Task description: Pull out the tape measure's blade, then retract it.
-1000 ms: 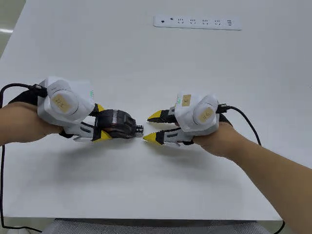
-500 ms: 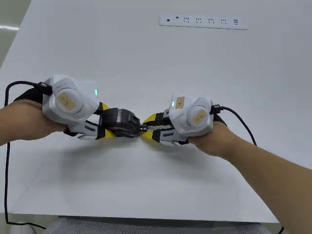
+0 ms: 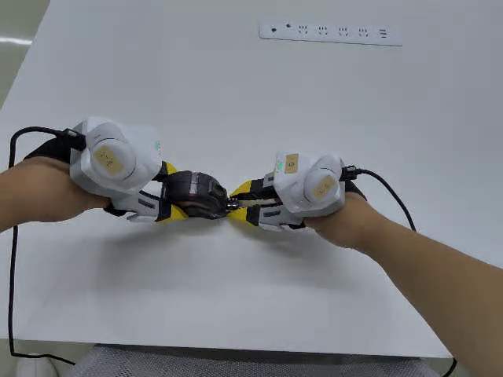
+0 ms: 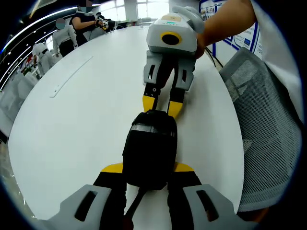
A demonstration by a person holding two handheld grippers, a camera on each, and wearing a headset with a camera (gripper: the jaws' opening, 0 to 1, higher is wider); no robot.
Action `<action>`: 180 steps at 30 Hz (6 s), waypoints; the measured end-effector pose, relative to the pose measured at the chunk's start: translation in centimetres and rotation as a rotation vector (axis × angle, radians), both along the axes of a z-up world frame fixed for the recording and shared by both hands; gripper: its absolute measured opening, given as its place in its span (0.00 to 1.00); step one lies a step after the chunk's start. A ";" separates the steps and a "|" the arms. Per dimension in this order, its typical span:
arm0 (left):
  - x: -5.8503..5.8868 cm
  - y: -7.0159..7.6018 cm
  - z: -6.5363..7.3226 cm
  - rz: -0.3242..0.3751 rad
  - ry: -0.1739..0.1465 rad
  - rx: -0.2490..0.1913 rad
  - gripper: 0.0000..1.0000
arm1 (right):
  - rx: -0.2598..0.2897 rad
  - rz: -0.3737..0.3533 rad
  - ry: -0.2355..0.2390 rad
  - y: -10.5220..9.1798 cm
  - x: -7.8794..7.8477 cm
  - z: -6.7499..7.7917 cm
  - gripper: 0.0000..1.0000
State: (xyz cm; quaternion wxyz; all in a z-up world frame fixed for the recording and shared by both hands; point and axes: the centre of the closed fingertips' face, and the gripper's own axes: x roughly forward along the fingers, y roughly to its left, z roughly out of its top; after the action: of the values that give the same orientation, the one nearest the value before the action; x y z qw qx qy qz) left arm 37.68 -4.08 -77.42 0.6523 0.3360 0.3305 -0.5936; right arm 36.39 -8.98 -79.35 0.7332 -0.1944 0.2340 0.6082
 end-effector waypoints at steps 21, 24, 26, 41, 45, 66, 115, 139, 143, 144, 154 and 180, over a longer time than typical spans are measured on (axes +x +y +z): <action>0.0 0.0 0.0 -0.011 -0.009 -0.007 0.27 | -0.029 -0.005 0.006 -1.4 -0.3 0.0 0.10; 0.0 0.0 0.0 -0.013 -0.010 -0.005 0.27 | -0.033 -0.008 0.007 -1.9 -0.4 0.0 0.10; 0.0 0.0 0.0 -0.010 -0.009 -0.006 0.27 | -0.035 -0.011 0.009 -2.2 -0.4 0.0 0.10; 0.1 0.0 0.0 -0.006 -0.005 -0.010 0.27 | -0.043 -0.038 0.019 -4.1 -0.6 0.0 0.10; 0.0 -0.1 -0.1 -0.005 -0.008 -0.009 0.27 | -0.051 -0.049 0.019 -4.9 -0.7 0.0 0.10; 0.0 -0.2 -0.1 -0.008 -0.006 -0.011 0.27 | -0.074 -0.095 0.023 -8.5 -1.3 -0.1 0.10; 0.0 -0.2 0.0 0.000 0.000 -0.018 0.27 | -0.189 -0.145 0.024 -18.5 -3.0 0.5 0.10; 0.0 -0.2 0.0 0.002 -0.008 -0.020 0.27 | -0.225 -0.193 0.047 -22.9 -4.1 0.6 0.11; 0.0 -0.3 0.0 0.003 -0.013 -0.018 0.27 | -0.224 -0.194 0.050 -22.8 -4.0 0.5 0.11; 0.0 -0.3 0.0 0.006 -0.014 -0.016 0.27 | -0.227 -0.193 0.051 -22.8 -4.0 0.5 0.11; 0.0 -0.3 0.0 0.014 -0.033 -0.017 0.29 | -0.231 -0.191 0.061 -22.5 -4.0 0.5 0.12; -0.5 -0.3 0.8 0.121 0.014 -0.080 0.47 | -0.158 -0.312 0.143 -22.0 -4.0 1.2 0.33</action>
State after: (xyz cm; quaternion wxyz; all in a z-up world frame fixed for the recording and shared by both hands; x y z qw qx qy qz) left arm 37.18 -4.41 -76.65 0.6975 0.2848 0.3307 -0.5684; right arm 32.36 -30.99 -78.11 0.7826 -0.1691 0.3598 0.4790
